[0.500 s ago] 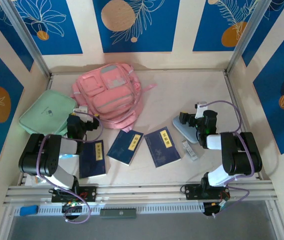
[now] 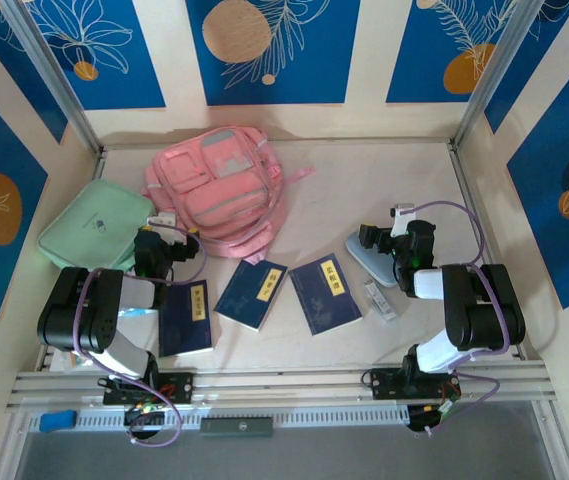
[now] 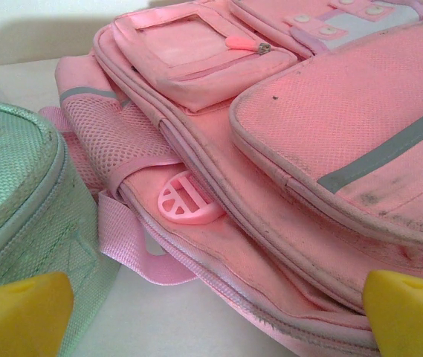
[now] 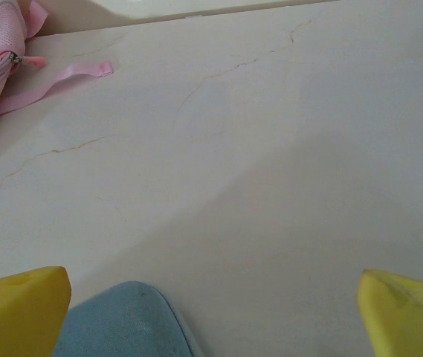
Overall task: Pack the student bag
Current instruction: Move the student bag to the center of the table.
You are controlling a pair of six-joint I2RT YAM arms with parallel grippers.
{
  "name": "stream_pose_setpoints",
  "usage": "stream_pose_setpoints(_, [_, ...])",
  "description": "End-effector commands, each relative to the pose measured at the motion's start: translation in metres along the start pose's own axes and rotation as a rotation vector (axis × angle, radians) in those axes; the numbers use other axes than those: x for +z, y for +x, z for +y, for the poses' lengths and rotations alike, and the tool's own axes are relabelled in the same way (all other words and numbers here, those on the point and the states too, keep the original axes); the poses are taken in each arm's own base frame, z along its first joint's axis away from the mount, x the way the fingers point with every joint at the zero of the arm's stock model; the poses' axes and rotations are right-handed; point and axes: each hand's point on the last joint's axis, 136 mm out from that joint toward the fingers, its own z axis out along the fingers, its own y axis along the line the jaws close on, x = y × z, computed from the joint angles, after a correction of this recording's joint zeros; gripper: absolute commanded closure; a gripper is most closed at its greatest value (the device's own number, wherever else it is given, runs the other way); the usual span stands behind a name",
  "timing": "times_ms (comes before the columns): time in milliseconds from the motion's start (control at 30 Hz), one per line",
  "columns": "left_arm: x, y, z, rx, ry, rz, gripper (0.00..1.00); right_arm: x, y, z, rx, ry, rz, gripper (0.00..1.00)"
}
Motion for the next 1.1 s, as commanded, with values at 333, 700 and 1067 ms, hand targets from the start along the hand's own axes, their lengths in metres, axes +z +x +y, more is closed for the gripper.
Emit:
stream_pose_setpoints(333, [0.003,-0.006,-0.002,0.012,0.021,-0.014,0.01,0.001,-0.012,0.003,-0.021,-0.018,-0.035,0.01])
stream_pose_setpoints(700, [0.002,-0.007,0.001,0.005,0.002,-0.020,0.01,0.000,-0.013,0.003,-0.022,-0.020,-0.039,0.01])
stream_pose_setpoints(1067, [-0.030,-0.034,0.011,-0.015,-0.043,-0.115,0.01,-0.020,-0.038,0.000,0.033,-0.006,-0.024,0.01])
